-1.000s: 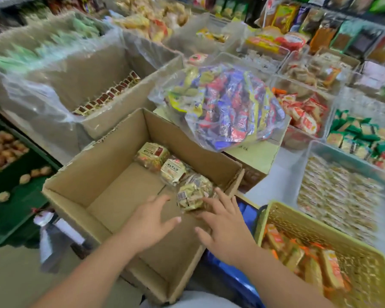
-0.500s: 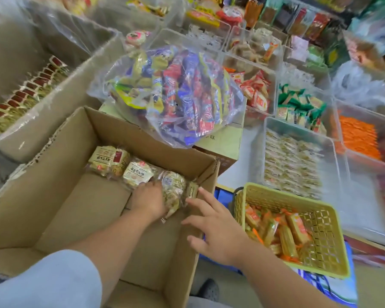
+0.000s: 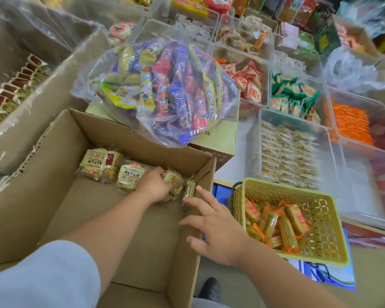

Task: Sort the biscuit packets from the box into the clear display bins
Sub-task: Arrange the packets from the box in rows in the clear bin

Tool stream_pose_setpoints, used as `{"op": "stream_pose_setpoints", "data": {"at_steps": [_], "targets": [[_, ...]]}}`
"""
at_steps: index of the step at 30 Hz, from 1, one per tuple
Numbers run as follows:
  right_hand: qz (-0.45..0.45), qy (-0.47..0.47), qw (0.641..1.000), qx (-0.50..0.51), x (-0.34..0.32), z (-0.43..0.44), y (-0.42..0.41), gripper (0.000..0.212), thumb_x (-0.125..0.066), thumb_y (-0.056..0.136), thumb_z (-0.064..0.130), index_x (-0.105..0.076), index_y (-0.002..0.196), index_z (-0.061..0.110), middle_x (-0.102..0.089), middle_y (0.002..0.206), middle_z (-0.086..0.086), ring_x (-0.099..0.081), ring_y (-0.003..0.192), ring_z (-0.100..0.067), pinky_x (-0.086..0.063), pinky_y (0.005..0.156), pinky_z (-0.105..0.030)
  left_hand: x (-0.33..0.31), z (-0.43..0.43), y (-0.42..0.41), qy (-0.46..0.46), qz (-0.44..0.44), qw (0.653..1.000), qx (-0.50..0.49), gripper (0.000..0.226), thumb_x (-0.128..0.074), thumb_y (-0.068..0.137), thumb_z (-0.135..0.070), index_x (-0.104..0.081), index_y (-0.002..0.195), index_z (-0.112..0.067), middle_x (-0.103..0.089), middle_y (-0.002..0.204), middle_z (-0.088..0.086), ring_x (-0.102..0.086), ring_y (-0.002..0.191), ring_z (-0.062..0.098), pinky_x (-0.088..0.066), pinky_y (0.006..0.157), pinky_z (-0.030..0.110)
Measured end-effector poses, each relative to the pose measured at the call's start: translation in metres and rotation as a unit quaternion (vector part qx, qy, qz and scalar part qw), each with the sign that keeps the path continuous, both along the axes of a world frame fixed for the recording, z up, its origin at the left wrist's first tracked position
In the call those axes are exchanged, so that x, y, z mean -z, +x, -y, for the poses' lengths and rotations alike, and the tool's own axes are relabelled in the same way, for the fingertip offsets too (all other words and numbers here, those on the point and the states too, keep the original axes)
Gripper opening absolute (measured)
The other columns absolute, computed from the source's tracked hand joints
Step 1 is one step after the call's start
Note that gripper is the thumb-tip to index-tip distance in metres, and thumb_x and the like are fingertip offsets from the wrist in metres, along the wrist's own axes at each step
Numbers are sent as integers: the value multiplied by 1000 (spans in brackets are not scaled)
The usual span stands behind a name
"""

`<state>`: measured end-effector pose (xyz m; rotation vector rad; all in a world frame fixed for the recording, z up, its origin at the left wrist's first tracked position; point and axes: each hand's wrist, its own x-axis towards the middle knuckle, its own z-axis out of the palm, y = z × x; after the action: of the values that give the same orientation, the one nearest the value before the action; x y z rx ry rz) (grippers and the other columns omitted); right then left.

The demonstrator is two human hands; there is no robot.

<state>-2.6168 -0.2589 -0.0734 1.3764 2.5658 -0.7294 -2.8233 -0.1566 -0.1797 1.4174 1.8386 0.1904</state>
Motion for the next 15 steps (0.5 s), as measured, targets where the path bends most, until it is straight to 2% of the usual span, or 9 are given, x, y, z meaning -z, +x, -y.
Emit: {"op": "stream_pose_setpoints", "data": {"at_steps": [2,4,8,10,12,15], "targets": [[-3,-1,1000,4,0,0,0,46,-43,90,58,-60,130,44,-19,165,15,25,152,-8,-27,116,-54,2,-6,6,-39,1,999,0,68,-74,88,-48,-52,142,-14,-54,142,12,-56,126,33,-46,96,35],[-6,0,1000,7,0,0,0,45,-43,90,58,-60,129,45,-18,164,16,24,152,-7,-28,115,-55,2,-10,10,-61,12,998,-5,75,-73,88,-47,-46,148,-13,-52,149,13,-54,131,34,-48,104,39],[-16,8,1000,13,4,0,0,42,-45,90,57,-60,128,45,-19,164,16,22,152,-8,-30,113,-55,-4,-12,15,-67,-4,997,-26,74,-72,80,-53,-49,141,-20,-58,141,12,-59,122,36,-52,96,40],[-24,9,1000,19,6,1,-1,41,-46,89,57,-59,126,46,-19,163,17,21,153,-8,-31,112,-55,-9,-9,18,-71,6,997,-39,84,-70,69,-65,-50,140,-25,-55,143,10,-57,125,36,-52,96,41],[-28,9,999,20,6,1,-1,40,-47,89,56,-59,126,47,-20,163,16,20,153,-8,-31,111,-56,-14,-4,22,-85,29,994,-55,105,-64,53,-82,-48,142,-30,-54,144,9,-55,128,35,-51,97,43],[-28,12,999,19,6,0,-2,40,-48,89,56,-59,125,47,-20,163,15,20,153,-8,-32,110,-55,-14,2,29,-95,50,992,-64,128,-60,36,-89,-41,147,-29,-43,152,13,-49,135,36,-48,101,45]]}}
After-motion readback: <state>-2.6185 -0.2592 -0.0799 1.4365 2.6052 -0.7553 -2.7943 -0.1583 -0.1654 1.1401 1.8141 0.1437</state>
